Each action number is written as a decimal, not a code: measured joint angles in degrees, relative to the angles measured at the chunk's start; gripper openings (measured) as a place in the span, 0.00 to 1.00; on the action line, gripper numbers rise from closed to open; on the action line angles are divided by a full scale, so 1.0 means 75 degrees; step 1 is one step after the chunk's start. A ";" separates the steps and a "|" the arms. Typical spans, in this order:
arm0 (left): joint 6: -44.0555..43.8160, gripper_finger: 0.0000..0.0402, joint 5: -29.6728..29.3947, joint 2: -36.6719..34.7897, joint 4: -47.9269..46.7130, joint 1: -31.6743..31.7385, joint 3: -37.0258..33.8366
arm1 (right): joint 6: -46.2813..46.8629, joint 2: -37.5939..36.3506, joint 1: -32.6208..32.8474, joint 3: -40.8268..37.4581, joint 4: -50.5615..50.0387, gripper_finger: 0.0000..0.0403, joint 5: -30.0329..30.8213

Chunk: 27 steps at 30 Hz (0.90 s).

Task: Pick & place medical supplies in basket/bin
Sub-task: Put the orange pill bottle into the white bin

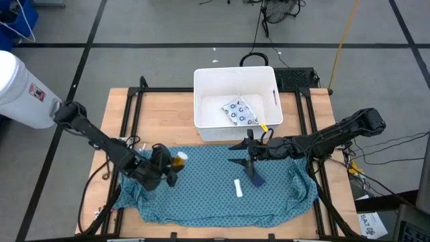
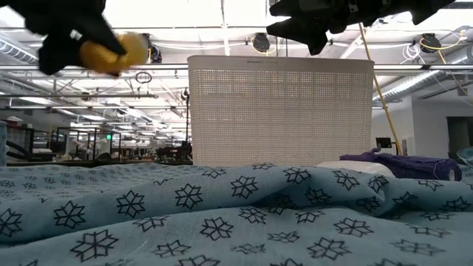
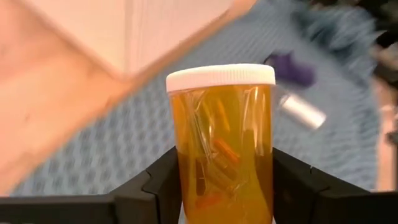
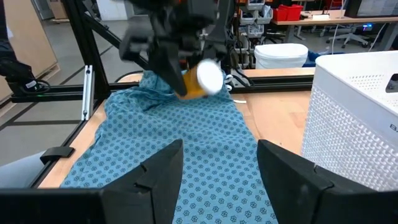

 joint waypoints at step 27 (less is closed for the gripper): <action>0.7421 0.49 0.0389 -0.0662 0.5183 0.2295 0.0009 | 0.0391 0.0000 0.0000 0.0000 -0.0205 0.49 -0.0001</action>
